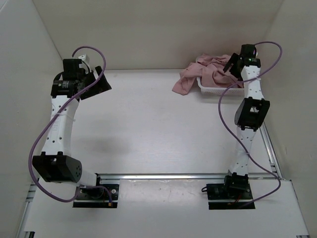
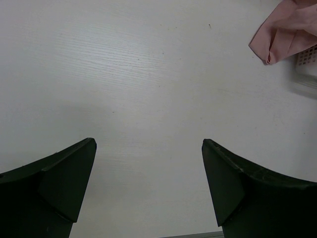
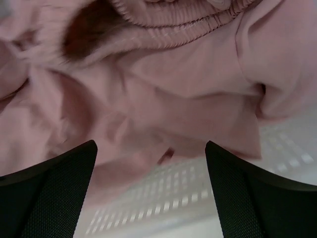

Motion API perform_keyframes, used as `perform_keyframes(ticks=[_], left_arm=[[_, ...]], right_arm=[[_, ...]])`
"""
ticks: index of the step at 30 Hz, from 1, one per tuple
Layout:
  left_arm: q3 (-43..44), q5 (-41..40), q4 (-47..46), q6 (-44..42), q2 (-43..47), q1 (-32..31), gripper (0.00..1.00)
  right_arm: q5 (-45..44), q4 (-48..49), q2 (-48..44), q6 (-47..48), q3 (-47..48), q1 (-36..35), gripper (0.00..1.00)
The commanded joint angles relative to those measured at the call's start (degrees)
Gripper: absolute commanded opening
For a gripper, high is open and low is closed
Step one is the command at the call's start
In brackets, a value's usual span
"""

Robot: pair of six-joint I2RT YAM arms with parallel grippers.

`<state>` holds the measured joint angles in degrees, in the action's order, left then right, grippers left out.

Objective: Fold and stack the trousers
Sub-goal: Grab the trousers from the pile

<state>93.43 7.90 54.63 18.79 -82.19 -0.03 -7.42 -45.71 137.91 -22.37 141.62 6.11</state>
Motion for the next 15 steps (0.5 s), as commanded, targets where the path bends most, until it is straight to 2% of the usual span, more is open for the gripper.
perform_keyframes(ticks=[1,4,8,9,11,12,15], left_arm=[[-0.18,1.06,-1.28,-0.33,0.02,-0.06,1.0],[-0.18,1.59,-1.28,-0.33,-1.39,-0.67,1.0],[0.43,0.89,-1.28,-0.33,-2.62,-1.72,1.0],[0.44,0.37,-1.28,-0.33,-2.62,-1.73,1.0],[0.97,0.36,-1.28,-0.33,-3.15,-2.34,1.0],[1.49,0.36,-0.67,-0.33,-3.15,-2.34,1.0],[1.49,2.03,-0.67,0.2,-1.4,-2.87,1.0]], right_arm=[[3.55,2.19,3.68,-2.32,5.86,0.48,0.92],[3.55,6.86,6.93,-2.33,6.55,0.48,0.75],[4.08,8.1,8.34,-2.33,7.97,0.48,0.4],[4.6,8.71,8.34,-2.33,7.97,0.48,0.2],[4.61,8.71,4.32,-2.33,6.49,0.48,0.03],[4.61,8.71,2.47,-2.33,5.6,0.48,0.0],[6.62,8.71,-6.92,-1.54,3.49,-0.13,0.0]])
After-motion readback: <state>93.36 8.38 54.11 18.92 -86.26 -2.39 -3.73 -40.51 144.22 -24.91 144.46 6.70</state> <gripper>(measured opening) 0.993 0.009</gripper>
